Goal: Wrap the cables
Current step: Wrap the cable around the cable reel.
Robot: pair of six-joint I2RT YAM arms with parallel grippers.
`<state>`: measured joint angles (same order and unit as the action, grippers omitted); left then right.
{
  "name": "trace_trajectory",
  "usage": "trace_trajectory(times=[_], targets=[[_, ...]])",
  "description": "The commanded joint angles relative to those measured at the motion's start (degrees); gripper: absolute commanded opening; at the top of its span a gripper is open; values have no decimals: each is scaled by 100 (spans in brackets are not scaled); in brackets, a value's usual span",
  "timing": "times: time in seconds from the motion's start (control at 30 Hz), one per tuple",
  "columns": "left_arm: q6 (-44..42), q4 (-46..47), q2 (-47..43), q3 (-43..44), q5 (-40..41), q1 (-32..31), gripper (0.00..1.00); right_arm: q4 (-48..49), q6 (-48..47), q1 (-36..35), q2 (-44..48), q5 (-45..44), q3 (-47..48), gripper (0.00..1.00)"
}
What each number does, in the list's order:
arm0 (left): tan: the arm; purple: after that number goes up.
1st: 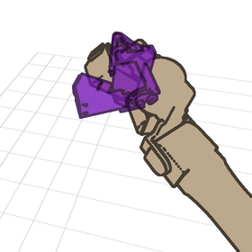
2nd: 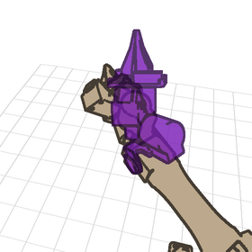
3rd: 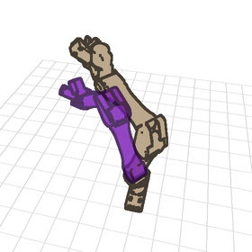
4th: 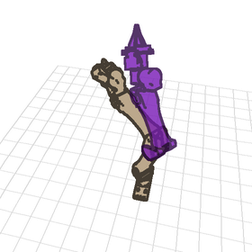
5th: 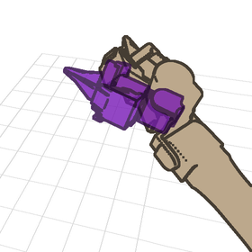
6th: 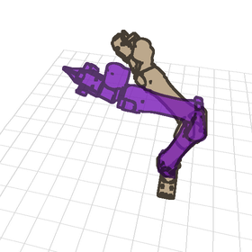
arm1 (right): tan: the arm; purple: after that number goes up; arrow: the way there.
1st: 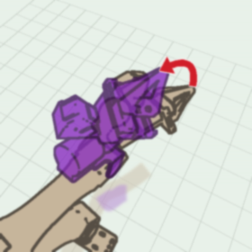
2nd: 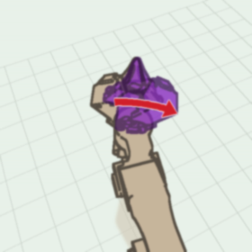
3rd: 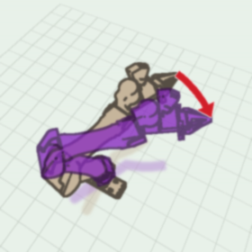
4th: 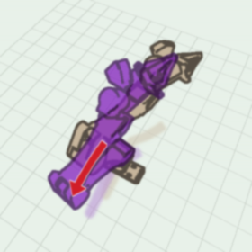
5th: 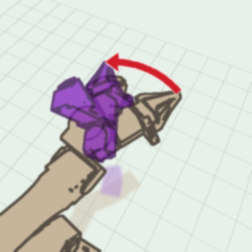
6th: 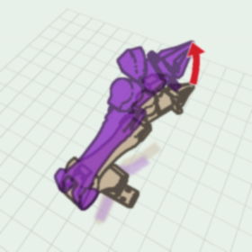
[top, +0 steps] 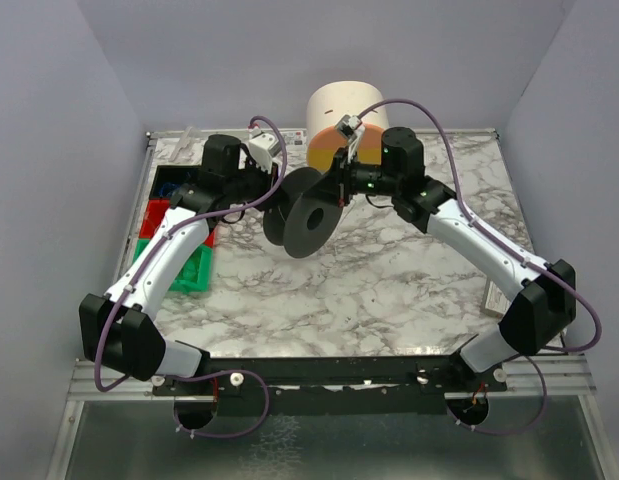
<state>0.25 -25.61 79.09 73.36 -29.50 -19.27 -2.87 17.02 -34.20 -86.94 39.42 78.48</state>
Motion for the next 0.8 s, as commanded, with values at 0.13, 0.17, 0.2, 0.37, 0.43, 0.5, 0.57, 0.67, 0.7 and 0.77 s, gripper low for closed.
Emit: trace_trajectory(times=[0.13, 0.17, 0.2, 0.37, 0.43, 0.5, 0.57, 0.67, 0.7, 0.77], targets=[[438, 693, -232, -81, 750, 63, 0, 463, 422, -430, -418, 654, -184, 0], [474, 724, -236, -92, 805, 97, 0, 540, 446, -461, -454, 722, -233, 0], [519, 750, -229, -106, 876, 129, 0, 576, 451, -499, -476, 765, -262, 0], [910, 1000, -250, -215, 911, 428, 0, 691, 304, -779, -546, 879, -485, 0], [1131, 1125, -269, -268, 802, 621, 0, 823, 245, -839, -548, 956, -687, 1], [1349, 1273, -335, -353, 676, 806, 0, 996, 212, -859, -567, 1083, -868, 0], [1479, 1384, -407, -427, 575, 929, 0, 1208, 163, -861, -590, 1207, -1077, 1], [1566, 1437, -482, -454, 442, 1053, 0, 1335, -72, -870, -635, 1352, -1277, 1], [1596, 1457, -511, -454, 410, 1093, 0, 1341, -161, -877, -646, 1356, -1326, 0], [1644, 1480, -564, -443, 328, 1173, 0, 1297, -384, -878, -685, 1388, -1369, 1]])
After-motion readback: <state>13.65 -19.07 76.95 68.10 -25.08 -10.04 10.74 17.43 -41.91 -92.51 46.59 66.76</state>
